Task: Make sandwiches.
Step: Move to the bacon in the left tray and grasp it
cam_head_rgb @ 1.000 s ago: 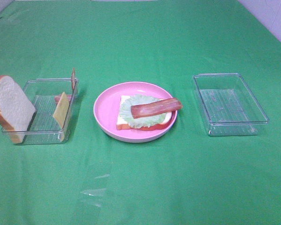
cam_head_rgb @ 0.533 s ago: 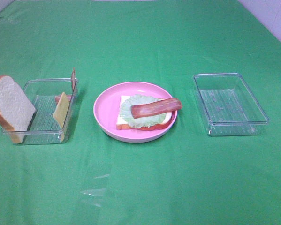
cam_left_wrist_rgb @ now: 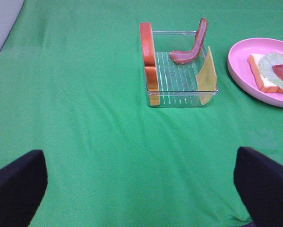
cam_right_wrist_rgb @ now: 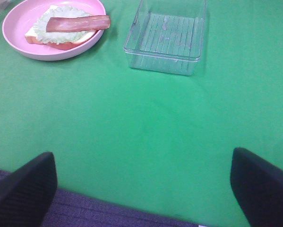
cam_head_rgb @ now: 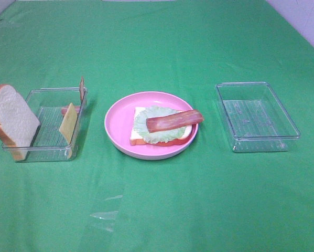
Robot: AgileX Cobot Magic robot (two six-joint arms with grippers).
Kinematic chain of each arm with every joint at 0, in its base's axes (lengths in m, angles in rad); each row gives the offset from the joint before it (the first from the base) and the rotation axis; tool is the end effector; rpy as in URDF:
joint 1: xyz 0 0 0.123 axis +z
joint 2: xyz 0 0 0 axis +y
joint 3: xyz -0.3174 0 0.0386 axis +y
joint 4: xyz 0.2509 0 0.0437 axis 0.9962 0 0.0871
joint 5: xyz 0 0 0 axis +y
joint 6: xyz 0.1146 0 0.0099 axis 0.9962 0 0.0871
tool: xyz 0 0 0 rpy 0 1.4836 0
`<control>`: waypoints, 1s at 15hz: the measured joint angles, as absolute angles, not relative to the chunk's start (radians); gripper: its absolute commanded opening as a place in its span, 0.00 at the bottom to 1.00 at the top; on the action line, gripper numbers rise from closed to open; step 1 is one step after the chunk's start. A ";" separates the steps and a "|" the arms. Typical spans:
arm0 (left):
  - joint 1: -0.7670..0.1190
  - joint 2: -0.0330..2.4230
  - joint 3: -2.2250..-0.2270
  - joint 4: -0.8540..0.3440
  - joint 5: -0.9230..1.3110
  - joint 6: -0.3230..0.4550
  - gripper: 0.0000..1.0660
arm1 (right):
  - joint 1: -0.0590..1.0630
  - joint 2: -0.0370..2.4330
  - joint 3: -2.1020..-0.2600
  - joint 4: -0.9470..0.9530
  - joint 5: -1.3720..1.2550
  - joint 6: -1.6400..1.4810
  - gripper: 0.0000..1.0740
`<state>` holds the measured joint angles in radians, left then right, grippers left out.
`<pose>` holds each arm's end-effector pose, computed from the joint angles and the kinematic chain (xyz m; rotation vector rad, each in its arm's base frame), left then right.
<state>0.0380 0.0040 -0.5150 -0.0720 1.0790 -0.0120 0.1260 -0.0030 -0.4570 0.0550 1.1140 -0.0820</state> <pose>-0.0177 -0.0080 0.2706 -0.0467 2.0497 -0.0701 -0.0158 0.0037 0.2495 -0.2249 2.1258 0.0928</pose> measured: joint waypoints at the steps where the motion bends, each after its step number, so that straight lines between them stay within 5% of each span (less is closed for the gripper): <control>1: 0.038 0.004 -0.515 -0.072 1.079 -0.012 0.96 | 0.125 -0.003 -0.457 0.058 1.114 -0.082 0.89; 10: 0.038 0.059 -0.545 -0.074 1.115 -0.011 0.96 | 0.040 -0.003 -0.457 0.084 1.110 -0.081 0.89; 15: 0.038 0.460 -0.833 -0.099 1.216 -0.023 0.96 | 0.040 -0.003 -0.457 0.089 1.110 -0.081 0.89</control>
<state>0.0380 0.4600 -0.8330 -0.0990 1.2160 -0.0230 0.0400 -0.0030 -0.4570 0.0890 1.1100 -0.0810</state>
